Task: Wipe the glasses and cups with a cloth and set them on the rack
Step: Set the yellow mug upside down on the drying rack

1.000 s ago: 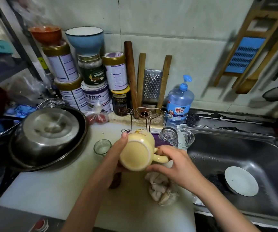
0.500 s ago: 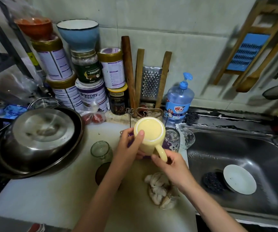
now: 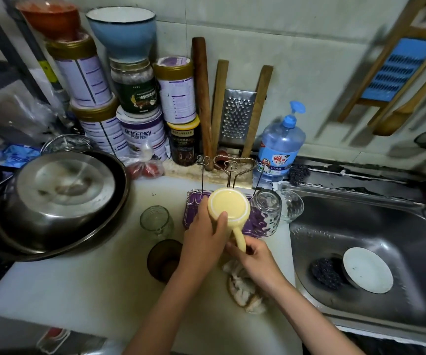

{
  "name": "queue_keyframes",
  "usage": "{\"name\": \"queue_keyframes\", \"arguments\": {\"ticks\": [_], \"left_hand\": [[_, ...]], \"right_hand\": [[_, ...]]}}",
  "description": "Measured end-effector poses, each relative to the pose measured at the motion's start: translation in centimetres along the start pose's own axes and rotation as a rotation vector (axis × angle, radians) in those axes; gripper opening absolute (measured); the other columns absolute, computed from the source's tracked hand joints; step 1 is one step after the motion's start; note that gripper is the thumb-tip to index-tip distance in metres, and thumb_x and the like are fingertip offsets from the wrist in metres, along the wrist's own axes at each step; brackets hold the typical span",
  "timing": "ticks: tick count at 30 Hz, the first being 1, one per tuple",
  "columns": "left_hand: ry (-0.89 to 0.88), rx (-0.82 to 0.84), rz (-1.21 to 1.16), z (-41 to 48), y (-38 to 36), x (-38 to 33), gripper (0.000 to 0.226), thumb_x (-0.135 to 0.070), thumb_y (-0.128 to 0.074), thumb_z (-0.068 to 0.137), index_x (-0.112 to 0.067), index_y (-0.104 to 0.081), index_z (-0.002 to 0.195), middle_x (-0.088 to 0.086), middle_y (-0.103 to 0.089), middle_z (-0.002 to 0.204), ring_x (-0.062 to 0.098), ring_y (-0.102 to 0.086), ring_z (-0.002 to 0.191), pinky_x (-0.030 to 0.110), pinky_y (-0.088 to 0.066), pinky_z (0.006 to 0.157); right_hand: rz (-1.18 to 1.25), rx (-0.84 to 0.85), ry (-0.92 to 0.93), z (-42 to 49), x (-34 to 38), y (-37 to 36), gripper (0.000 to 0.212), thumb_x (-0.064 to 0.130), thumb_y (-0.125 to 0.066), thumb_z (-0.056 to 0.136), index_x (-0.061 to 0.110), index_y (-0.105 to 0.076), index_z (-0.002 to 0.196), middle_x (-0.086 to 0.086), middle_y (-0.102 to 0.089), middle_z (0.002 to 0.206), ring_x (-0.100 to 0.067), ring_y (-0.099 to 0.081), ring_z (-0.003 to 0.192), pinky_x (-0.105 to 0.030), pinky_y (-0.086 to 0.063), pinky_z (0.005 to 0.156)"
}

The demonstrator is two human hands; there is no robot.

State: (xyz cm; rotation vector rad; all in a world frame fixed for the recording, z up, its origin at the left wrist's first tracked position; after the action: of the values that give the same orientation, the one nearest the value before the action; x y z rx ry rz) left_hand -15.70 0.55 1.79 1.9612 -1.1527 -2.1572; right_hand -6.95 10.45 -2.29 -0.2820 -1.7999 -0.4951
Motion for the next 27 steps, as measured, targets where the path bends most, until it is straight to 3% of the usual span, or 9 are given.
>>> {"name": "queue_keyframes", "arguments": {"ticks": [2, 4, 7, 10, 13, 16, 18, 23, 27], "left_hand": [[-0.015, -0.018, 0.004, -0.1, -0.2, 0.3, 0.053, -0.036, -0.045, 0.100, -0.022, -0.028, 0.148, 0.001, -0.053, 0.137, 0.023, -0.052, 0.122, 0.039, -0.043, 0.101], [-0.018, -0.035, 0.013, -0.1, -0.4, 0.5, 0.056, -0.036, -0.044, 0.101, -0.021, -0.024, 0.151, 0.003, -0.050, 0.142, 0.025, -0.050, 0.126, 0.042, -0.042, 0.103], [-0.026, -0.045, 0.016, -0.3, -0.7, 0.6, 0.060, -0.037, -0.042, 0.101, -0.024, -0.016, 0.154, 0.003, -0.041, 0.151, 0.025, -0.045, 0.133, 0.039, -0.039, 0.105], [-0.039, -0.057, 0.019, -0.4, -0.8, 0.8, 0.062, -0.038, -0.041, 0.101, -0.026, -0.013, 0.155, 0.002, -0.040, 0.152, 0.025, -0.045, 0.133, 0.035, -0.038, 0.101], [-0.040, -0.061, 0.039, -0.3, -0.9, 0.9, 0.064, -0.040, -0.041, 0.101, -0.025, -0.011, 0.155, 0.005, -0.044, 0.149, 0.026, -0.049, 0.129, 0.038, -0.043, 0.101], [-0.046, -0.066, 0.060, 0.2, -0.9, 0.6, 0.065, -0.039, -0.041, 0.102, -0.023, -0.009, 0.156, 0.007, -0.049, 0.144, 0.027, -0.050, 0.126, 0.040, -0.044, 0.099], [-0.041, -0.061, 0.077, 0.7, -0.8, 0.5, 0.064, -0.038, -0.041, 0.102, -0.022, -0.010, 0.156, 0.009, -0.051, 0.142, 0.028, -0.050, 0.125, 0.039, -0.042, 0.099], [-0.065, -0.067, 0.121, 0.4, -0.8, 0.5, 0.065, -0.038, -0.041, 0.102, -0.021, -0.007, 0.156, 0.011, -0.052, 0.140, 0.030, -0.054, 0.120, 0.042, -0.045, 0.095], [-0.075, -0.085, 0.120, -0.2, -0.7, 0.5, 0.066, -0.039, -0.039, 0.102, -0.022, -0.004, 0.156, 0.010, -0.053, 0.139, 0.028, -0.056, 0.116, 0.044, -0.047, 0.094]], "right_hand": [[-0.029, -0.008, -0.009, 0.2, -0.5, -0.3, 0.008, 0.029, -0.069, 0.086, 0.023, -0.071, 0.082, -0.019, -0.069, 0.079, -0.041, -0.068, 0.066, -0.054, -0.053, 0.072], [-0.042, -0.003, -0.013, 0.3, -1.0, -0.4, 0.023, 0.048, -0.067, 0.076, 0.026, -0.071, 0.082, -0.014, -0.070, 0.080, -0.035, -0.070, 0.067, -0.056, -0.054, 0.075], [-0.078, 0.031, -0.009, 0.4, -1.0, -0.3, 0.052, 0.067, -0.058, 0.068, 0.018, -0.068, 0.084, -0.009, -0.069, 0.077, -0.023, -0.069, 0.067, -0.053, -0.052, 0.079], [-0.048, 0.060, -0.014, 0.5, -1.0, -0.1, 0.064, 0.071, -0.054, 0.072, 0.010, -0.063, 0.087, -0.007, -0.063, 0.078, -0.017, -0.061, 0.073, -0.053, -0.048, 0.082], [-0.033, 0.079, 0.001, 0.4, -0.5, -0.1, 0.057, 0.066, -0.053, 0.081, 0.011, -0.061, 0.093, -0.004, -0.061, 0.082, -0.018, -0.062, 0.074, -0.052, -0.049, 0.080], [-0.049, 0.081, 0.012, 0.5, 0.3, -0.3, 0.027, 0.043, -0.049, 0.097, 0.019, -0.062, 0.093, -0.001, -0.061, 0.082, -0.015, -0.062, 0.067, -0.039, -0.047, 0.070], [-0.035, 0.071, 0.012, 0.8, 0.5, -0.3, 0.022, 0.034, -0.047, 0.100, 0.021, -0.062, 0.090, -0.002, -0.059, 0.082, -0.014, -0.058, 0.071, -0.033, -0.046, 0.070], [-0.067, 0.089, -0.018, 0.8, 0.4, -0.2, 0.030, 0.038, -0.048, 0.098, 0.012, -0.061, 0.093, -0.007, -0.058, 0.083, -0.016, -0.060, 0.069, -0.035, -0.047, 0.070], [-0.072, 0.042, -0.010, 0.6, 0.1, 0.2, 0.022, 0.045, -0.051, 0.096, 0.023, -0.054, 0.100, -0.004, -0.067, 0.098, -0.023, -0.064, 0.095, -0.043, -0.051, 0.089]]}}
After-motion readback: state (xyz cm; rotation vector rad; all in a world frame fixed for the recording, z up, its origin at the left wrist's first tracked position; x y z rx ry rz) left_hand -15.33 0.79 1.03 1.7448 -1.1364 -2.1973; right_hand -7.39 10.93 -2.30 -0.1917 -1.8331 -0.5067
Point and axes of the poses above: each hand's wrist, its own z-axis towards the middle knuckle, its own y-axis out of the back of the hand, x = y × z, the point moved 4 cm from there along z, towards the middle knuckle
